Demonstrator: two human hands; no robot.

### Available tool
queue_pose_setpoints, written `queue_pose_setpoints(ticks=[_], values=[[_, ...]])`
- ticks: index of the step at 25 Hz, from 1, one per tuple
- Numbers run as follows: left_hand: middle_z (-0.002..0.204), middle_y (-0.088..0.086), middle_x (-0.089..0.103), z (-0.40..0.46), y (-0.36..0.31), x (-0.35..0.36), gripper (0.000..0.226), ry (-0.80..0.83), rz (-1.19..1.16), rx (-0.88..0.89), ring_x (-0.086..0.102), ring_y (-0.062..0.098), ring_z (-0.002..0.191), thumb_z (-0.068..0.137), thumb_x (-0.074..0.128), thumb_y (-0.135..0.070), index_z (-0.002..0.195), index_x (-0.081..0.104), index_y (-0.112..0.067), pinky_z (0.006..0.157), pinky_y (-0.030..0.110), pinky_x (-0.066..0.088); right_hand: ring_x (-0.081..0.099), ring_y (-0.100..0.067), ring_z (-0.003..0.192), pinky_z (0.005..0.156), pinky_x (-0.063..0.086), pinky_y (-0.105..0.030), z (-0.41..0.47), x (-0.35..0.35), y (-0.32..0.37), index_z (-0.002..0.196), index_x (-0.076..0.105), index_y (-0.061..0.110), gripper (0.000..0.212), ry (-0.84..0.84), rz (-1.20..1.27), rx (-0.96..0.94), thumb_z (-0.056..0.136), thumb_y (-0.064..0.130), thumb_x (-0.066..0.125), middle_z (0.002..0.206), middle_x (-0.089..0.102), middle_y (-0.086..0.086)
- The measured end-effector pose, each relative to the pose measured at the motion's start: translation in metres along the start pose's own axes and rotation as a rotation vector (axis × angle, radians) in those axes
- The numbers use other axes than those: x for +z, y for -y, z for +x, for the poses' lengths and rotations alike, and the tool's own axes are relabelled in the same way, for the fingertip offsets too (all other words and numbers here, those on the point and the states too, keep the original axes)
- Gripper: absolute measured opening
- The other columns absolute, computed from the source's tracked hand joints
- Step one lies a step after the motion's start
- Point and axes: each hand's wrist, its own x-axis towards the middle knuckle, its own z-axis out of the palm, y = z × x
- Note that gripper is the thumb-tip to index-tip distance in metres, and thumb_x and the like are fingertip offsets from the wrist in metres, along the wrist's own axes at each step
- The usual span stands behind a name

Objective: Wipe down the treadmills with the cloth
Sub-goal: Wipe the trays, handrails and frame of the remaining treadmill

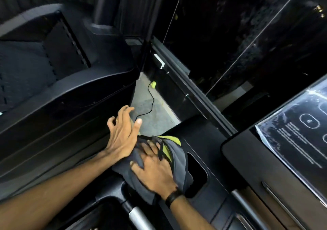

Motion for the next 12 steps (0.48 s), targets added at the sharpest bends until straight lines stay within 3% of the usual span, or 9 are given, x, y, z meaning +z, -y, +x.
queue_pose_setpoints(ticks=[2,4,6,10,12], values=[[0.153,0.001,0.033,-0.002,-0.001,0.001,0.071,0.001,-0.014,-0.003,0.045,0.021,0.133,0.093,0.019,-0.061,0.144,0.038,-0.015,0.112,0.043,0.012,0.041,-0.021,0.142,0.117,0.017,-0.041,-0.021,0.005,-0.016,0.137,0.058,0.028,0.052,-0.159,-0.048,-0.001,0.093,0.053,0.044,0.146,0.054,0.002],[0.154,0.000,0.033,-0.007,-0.003,0.001,0.071,0.010,-0.022,-0.010,0.044,0.020,0.134,0.093,0.018,-0.061,0.144,0.037,-0.016,0.113,0.043,0.012,0.038,-0.023,0.142,0.119,0.016,-0.043,-0.007,0.002,-0.030,0.139,0.056,0.030,0.052,-0.158,-0.038,0.031,0.094,0.051,0.041,0.147,0.052,0.003],[0.154,-0.001,0.032,-0.014,-0.005,-0.001,0.071,0.020,-0.027,-0.031,0.044,0.018,0.132,0.092,0.017,-0.062,0.144,0.036,-0.018,0.115,0.044,0.011,0.037,-0.026,0.140,0.120,0.017,-0.044,0.024,-0.002,-0.032,0.135,0.058,0.025,0.055,-0.066,-0.053,0.098,0.093,0.052,0.035,0.144,0.052,0.000],[0.155,-0.002,0.030,-0.034,-0.010,-0.002,0.073,0.063,-0.029,-0.017,0.047,0.010,0.122,0.091,0.015,-0.064,0.145,0.034,-0.019,0.117,0.046,0.010,0.050,-0.036,0.129,0.105,0.041,-0.042,0.066,-0.010,-0.019,0.127,0.062,0.011,0.051,0.182,0.038,0.239,0.099,0.048,0.041,0.138,0.055,-0.014],[0.154,-0.002,0.031,-0.037,-0.008,-0.001,0.073,0.077,-0.025,-0.016,0.047,0.009,0.119,0.090,0.016,-0.064,0.144,0.036,-0.019,0.117,0.044,0.010,0.038,-0.035,0.142,0.117,0.029,-0.044,0.048,-0.006,-0.016,0.140,0.054,0.017,0.056,0.129,-0.027,0.174,0.099,0.052,0.038,0.152,0.045,-0.010]])
